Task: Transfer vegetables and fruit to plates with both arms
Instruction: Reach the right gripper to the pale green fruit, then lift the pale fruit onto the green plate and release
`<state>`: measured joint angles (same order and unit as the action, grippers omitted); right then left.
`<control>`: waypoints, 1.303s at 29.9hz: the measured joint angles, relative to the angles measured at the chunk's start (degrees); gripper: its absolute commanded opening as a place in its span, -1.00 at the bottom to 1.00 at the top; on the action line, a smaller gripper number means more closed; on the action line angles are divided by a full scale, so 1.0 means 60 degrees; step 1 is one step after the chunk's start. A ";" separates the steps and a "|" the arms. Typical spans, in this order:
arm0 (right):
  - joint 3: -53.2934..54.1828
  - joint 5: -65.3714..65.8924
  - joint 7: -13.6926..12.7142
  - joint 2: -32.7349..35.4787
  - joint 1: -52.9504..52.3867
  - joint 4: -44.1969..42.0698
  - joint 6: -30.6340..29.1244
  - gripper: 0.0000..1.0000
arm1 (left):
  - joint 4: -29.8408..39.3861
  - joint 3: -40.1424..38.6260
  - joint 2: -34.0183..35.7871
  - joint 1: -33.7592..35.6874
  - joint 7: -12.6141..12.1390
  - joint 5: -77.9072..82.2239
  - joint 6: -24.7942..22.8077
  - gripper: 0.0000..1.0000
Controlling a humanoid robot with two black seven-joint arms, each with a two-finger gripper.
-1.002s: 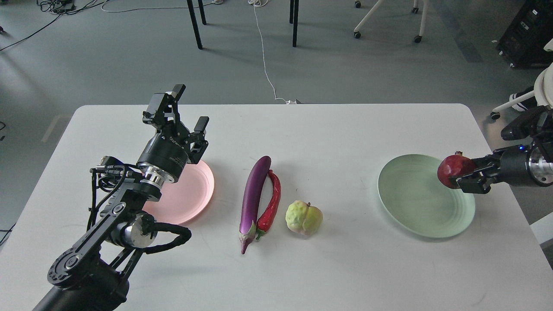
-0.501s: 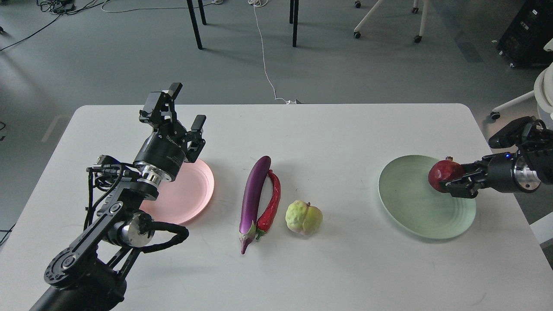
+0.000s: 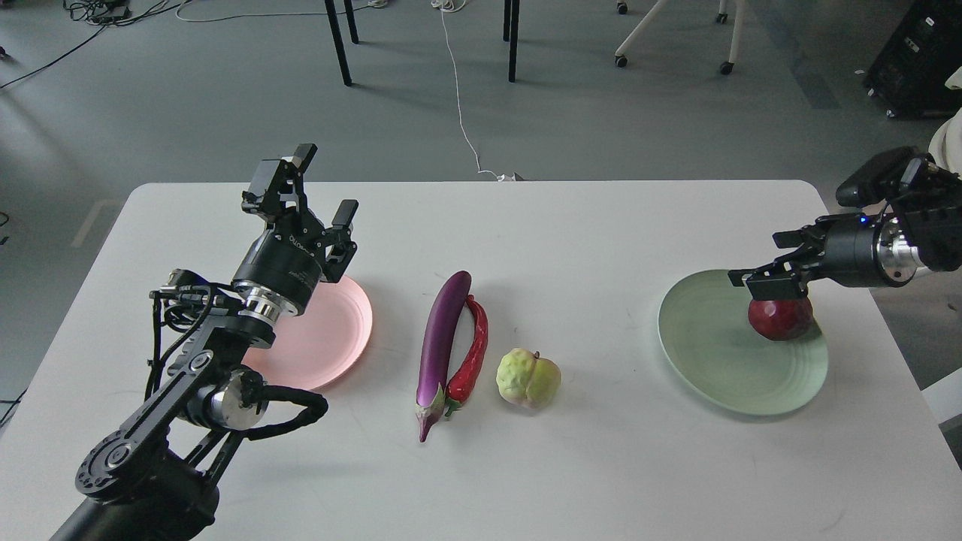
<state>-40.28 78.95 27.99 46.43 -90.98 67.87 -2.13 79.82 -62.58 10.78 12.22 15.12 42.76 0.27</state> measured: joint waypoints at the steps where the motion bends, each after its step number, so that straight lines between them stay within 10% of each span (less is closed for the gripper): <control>1: 0.0001 -0.0366 0.0000 -0.0063 -0.0383 0.0350 -0.0147 0.95 | 0.0000 0.0002 0.0003 0.0000 0.0000 0.0000 0.0000 0.98; 11: -0.1177 -0.2155 0.0000 -0.3418 -0.1568 0.1692 -0.1215 0.95 | 0.0114 -0.0012 0.0076 -0.0022 -0.0015 0.0008 0.0014 0.98; 30: -0.1778 -0.3045 0.0001 -0.6960 0.0143 -0.0515 -0.0069 0.89 | 0.0115 -0.0126 0.0194 -0.0234 -0.0001 0.0008 0.0001 0.98; 34: -0.1938 -0.3076 0.0001 -0.7152 0.0286 -0.0782 -0.0069 0.76 | 0.0115 -0.0125 0.0195 -0.0234 -0.0001 0.0008 -0.0001 0.98; 39: -0.2219 -0.3079 0.0002 -0.7325 0.0309 -0.0849 -0.0072 0.02 | 0.0115 -0.0121 0.0209 -0.0234 -0.0001 -0.0004 -0.0001 0.98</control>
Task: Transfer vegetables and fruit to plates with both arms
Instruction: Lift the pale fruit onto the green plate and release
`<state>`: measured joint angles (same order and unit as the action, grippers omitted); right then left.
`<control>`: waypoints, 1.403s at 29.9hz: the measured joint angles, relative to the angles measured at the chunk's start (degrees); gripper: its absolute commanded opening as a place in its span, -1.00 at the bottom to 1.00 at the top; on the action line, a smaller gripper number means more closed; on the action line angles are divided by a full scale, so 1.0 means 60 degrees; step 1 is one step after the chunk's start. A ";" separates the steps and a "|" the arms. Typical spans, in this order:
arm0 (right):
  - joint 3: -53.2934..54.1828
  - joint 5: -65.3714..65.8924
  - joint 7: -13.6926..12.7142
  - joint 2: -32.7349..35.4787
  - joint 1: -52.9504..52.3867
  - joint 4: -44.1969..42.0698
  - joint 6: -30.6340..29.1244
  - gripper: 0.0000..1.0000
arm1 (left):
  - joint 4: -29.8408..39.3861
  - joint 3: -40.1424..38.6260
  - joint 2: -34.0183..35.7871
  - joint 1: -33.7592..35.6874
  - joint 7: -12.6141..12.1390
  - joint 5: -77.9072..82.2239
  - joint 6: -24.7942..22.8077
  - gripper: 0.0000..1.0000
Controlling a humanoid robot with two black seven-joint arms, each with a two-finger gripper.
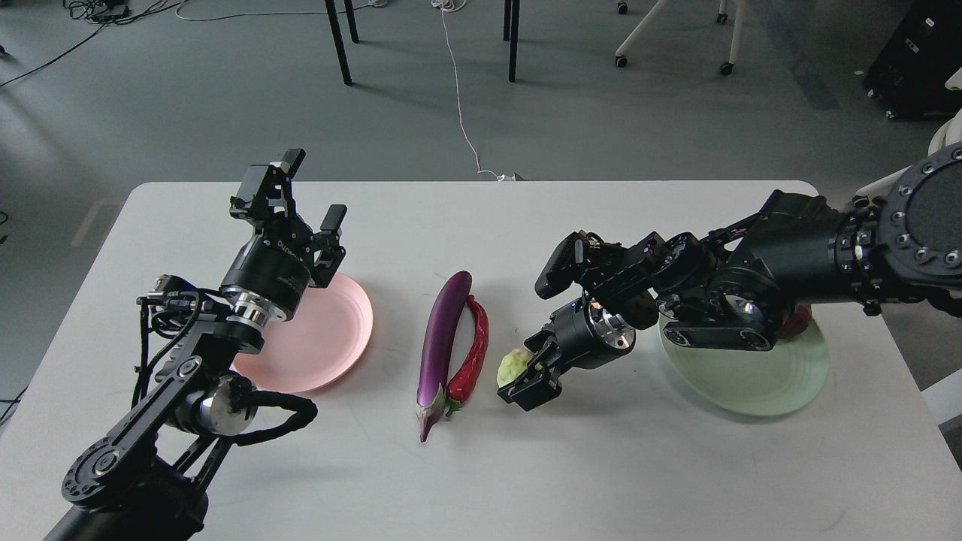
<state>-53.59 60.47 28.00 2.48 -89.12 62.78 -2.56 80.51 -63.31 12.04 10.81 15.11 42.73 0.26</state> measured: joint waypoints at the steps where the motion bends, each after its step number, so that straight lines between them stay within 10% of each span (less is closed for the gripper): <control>1: -0.0015 0.0000 0.0000 -0.0007 0.0000 -0.0004 -0.0003 -0.13 | 0.0000 0.0000 0.0001 0.0000 0.0000 0.0000 0.0000 0.98; 11: -0.0014 -0.0012 0.0003 0.0429 -0.0496 0.0261 -0.0019 -0.30 | 0.0007 -0.0012 0.0103 0.0000 0.0002 -0.0003 0.0000 0.98; 33: -0.0295 0.3703 -0.0001 0.7021 -0.0943 0.1956 -0.0060 -0.19 | 0.0168 0.0106 0.0121 0.0014 -0.0022 -0.0003 -0.0016 0.98; 39: 0.0369 0.3684 -0.0001 0.7061 0.0151 0.1372 0.0007 0.70 | 0.0314 0.0107 0.0226 0.0010 -0.0016 0.0009 -0.0015 0.98; 42: 0.0746 0.3658 -0.0001 0.7054 0.0593 0.1226 0.0078 0.83 | 0.0334 0.0117 0.0233 0.0003 -0.0014 0.0012 -0.0001 0.98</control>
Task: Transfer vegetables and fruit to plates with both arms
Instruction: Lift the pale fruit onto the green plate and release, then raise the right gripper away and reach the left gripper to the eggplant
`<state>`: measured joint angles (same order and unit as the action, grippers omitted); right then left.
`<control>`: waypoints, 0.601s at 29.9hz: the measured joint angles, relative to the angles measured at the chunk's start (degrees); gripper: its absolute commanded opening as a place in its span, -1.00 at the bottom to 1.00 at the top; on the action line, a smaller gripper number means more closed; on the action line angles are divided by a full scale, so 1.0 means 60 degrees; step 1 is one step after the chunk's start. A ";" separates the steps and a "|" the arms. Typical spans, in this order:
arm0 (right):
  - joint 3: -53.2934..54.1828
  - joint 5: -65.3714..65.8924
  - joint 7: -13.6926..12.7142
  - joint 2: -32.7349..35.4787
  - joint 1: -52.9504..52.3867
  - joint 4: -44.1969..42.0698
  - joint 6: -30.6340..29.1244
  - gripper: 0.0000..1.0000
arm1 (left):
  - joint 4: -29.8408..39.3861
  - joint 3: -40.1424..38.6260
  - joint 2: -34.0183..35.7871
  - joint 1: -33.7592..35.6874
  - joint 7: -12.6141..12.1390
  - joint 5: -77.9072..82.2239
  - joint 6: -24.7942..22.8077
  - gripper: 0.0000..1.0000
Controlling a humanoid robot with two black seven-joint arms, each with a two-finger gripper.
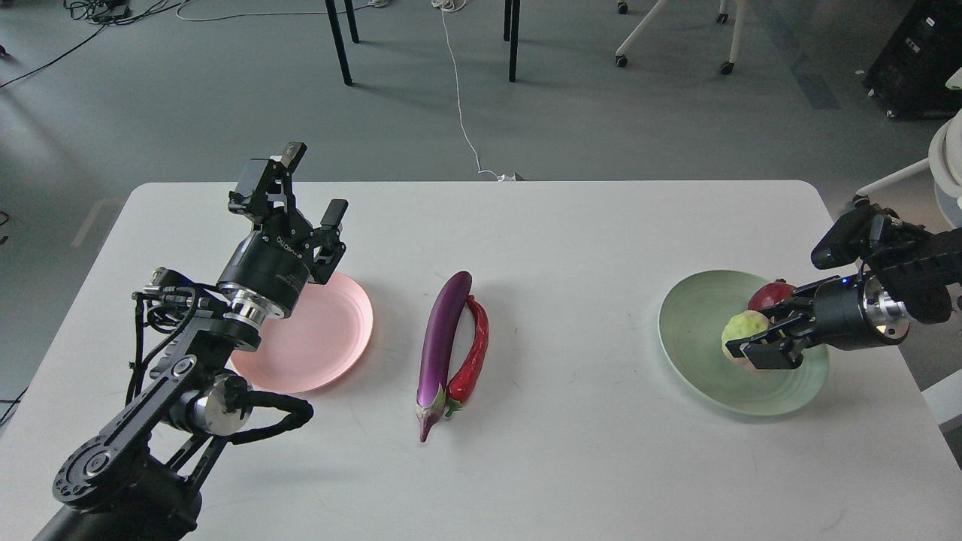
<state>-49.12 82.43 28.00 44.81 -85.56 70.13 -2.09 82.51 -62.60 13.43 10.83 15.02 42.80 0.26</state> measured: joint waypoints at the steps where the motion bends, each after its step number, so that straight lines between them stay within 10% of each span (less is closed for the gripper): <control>1: 0.0066 -0.0005 0.0000 0.0006 0.0077 -0.0007 0.0012 0.89 | 0.0002 0.0003 0.0008 -0.0001 0.0000 0.0000 0.0006 0.98; 10: 0.1637 -0.0565 0.0000 0.0540 0.0152 0.0101 0.0051 0.93 | 0.0004 0.0020 0.0285 0.0025 0.0001 0.0092 0.0012 0.98; 18: 0.5604 -0.7817 -0.0001 0.0672 0.2846 0.0248 0.0171 0.96 | 0.0022 0.0547 0.1219 0.0789 -0.0078 0.0454 -0.0089 0.98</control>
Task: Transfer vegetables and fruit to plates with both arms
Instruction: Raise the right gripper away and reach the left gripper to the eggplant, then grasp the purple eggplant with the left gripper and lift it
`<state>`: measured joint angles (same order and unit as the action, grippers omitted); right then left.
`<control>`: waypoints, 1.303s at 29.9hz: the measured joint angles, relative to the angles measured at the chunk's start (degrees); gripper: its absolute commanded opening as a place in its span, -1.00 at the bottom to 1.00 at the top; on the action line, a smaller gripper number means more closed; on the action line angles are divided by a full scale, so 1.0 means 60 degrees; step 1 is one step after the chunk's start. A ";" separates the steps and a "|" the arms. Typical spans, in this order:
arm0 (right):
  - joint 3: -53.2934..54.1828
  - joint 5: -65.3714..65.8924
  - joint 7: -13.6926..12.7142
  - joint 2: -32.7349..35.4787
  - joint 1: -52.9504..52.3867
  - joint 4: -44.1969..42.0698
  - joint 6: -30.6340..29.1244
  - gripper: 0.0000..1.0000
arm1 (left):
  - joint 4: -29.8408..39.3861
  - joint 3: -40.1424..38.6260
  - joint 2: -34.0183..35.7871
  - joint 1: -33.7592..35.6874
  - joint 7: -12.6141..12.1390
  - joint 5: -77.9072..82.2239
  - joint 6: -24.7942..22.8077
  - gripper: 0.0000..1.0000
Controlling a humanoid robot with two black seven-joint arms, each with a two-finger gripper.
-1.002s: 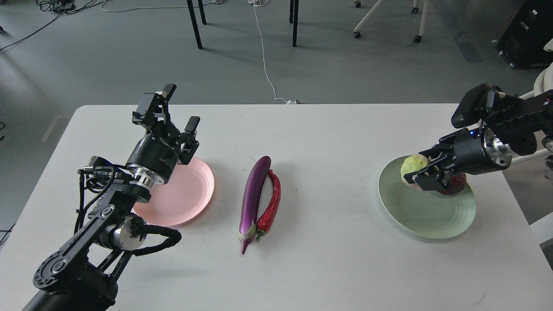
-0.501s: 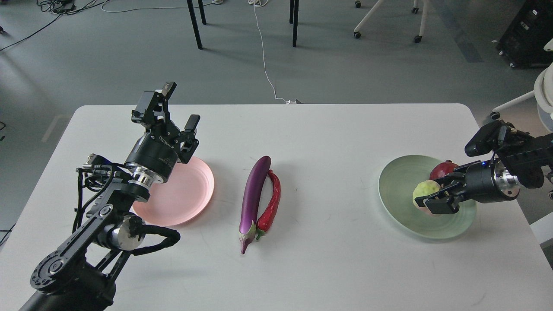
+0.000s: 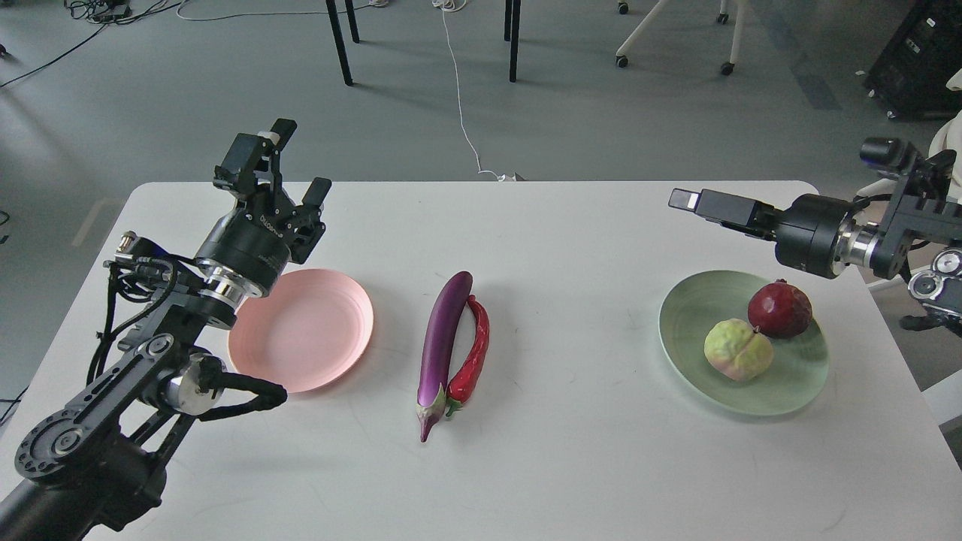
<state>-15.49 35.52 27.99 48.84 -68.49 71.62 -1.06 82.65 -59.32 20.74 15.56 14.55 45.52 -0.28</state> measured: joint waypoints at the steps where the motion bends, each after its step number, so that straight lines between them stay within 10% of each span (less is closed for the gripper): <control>1: 0.0502 -0.0897 0.0000 -0.0079 0.0441 -0.0064 -0.0023 0.96 | 0.0006 0.0200 0.0136 0.0129 0.0000 0.0185 -0.0006 0.98; 14: 0.4804 -0.7626 -0.0001 -0.0645 0.4041 -0.1800 -0.3720 0.97 | 0.0030 0.3514 0.0728 0.2210 -0.0758 0.6332 -0.0218 0.98; 25: 0.4801 -0.7684 0.0000 -0.0976 0.4227 -0.2326 -0.3914 0.97 | -0.0554 0.6842 0.1281 0.5697 -0.2694 0.9057 -0.3956 0.98; 39: 0.4888 -0.7678 0.0002 -0.0866 0.4494 -0.2283 -0.3957 0.97 | -0.2415 0.7384 -0.0437 0.5923 -0.3263 0.9012 -0.4304 0.98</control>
<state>13.84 -10.54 28.01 43.65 -41.53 57.92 -24.81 68.16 -15.01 18.12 51.10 -5.02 99.60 -26.10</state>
